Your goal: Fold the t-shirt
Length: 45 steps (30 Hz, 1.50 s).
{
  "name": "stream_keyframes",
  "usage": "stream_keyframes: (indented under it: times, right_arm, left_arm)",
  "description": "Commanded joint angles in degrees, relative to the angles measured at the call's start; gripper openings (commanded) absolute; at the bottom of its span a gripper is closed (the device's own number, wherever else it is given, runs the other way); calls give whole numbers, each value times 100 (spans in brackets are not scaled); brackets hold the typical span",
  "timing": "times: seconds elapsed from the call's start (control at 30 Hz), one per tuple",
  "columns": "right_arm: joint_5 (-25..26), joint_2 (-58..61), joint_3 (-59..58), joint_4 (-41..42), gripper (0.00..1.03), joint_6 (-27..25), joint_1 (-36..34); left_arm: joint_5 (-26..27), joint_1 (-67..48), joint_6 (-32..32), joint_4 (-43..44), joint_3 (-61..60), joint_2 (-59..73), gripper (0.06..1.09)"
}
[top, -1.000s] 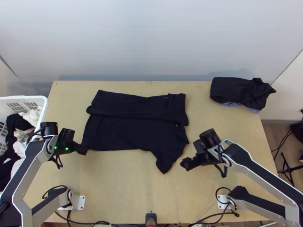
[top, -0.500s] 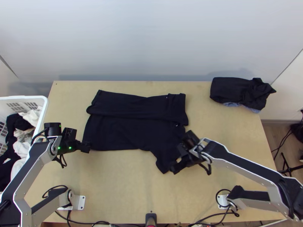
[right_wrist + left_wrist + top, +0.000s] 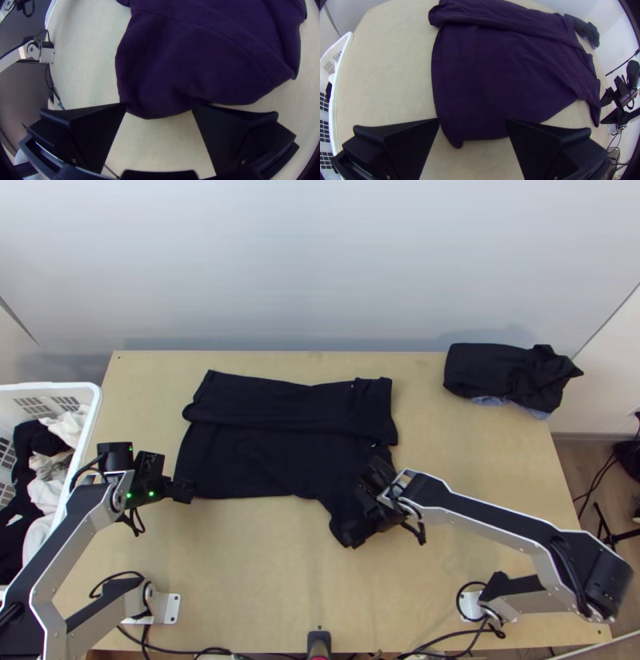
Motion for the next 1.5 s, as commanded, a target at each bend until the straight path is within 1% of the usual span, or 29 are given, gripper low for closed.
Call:
stream_keyframes:
  times: [0.0, 0.03, 0.07, 0.17, 0.3, 0.43, 0.63, 0.7, 0.8, 1.03, 1.1, 1.2, 1.23, 1.27, 1.3, 1.33, 1.37, 1.4, 1.47]
  right_arm:
    - [429, 441, 287, 33, 52, -140, 36]
    - [447, 441, 287, 33, 23, -299, 36]
    - [473, 432, 304, 33, 7, -395, 45]
    - [473, 257, 322, -186, 8, -492, 45]
    - [464, -77, 375, -389, 8, -483, -104]
    - [473, -297, 392, -459, 8, -474, -280]
    - [473, -323, 357, -441, 8, -483, -280]
    - [473, -315, 375, -433, 8, -492, -280]
    - [473, -288, 410, -433, 8, -492, -280]
    - [473, -280, 462, -512, 8, -510, -263]
    - [473, -288, 480, -520, 8, -510, -271]
    - [473, -280, 498, -520, 8, -510, -280]
    - [473, -280, 506, -520, 8, -510, -280]
    - [473, -280, 524, -520, 8, -510, -280]
    - [473, -280, 515, -520, 8, -510, -289]
    - [473, -280, 515, -520, 8, -510, -298]
    - [473, -280, 515, -520, 8, -510, -315]
    - [473, -280, 506, -520, 8, -518, -324]
    - [473, -306, 506, -520, 8, -518, -386]
  left_arm:
    - [-54, -100, -21, 55, -42, -83, 102]
    - [-54, -100, -21, 55, -25, -83, 102]
    - [-54, -92, -21, 55, -25, -83, 102]
    - [-63, -92, -12, 55, -7, -92, 102]
    - [-63, -92, 14, 55, -25, -92, 102]
    - [-54, -171, -73, 37, 10, -57, 102]
    - [-28, -250, -47, -376, 98, -127, 102]
    - [-19, -250, -29, -367, 37, -110, 102]
    - [-28, -250, -21, -192, -104, -4, 102]
    - [-36, -294, 41, -130, -95, 163, 102]
    - [-54, -285, 50, 28, -86, 356, 102]
    - [-54, -311, -117, 230, -25, 576, 102]
    - [-116, -347, -205, 292, 19, 637, 100]
    - [-159, -382, -284, 371, 45, 664, 91]
    - [-159, -408, -284, 424, 54, 672, 72]
    - [-159, -426, -284, 555, 37, 699, 47]
    - [-177, -426, -276, 661, 28, 743, 17]
    - [-212, -434, -284, 679, 45, 778, 10]
    - [-256, -434, -276, 670, 63, 760, 9]
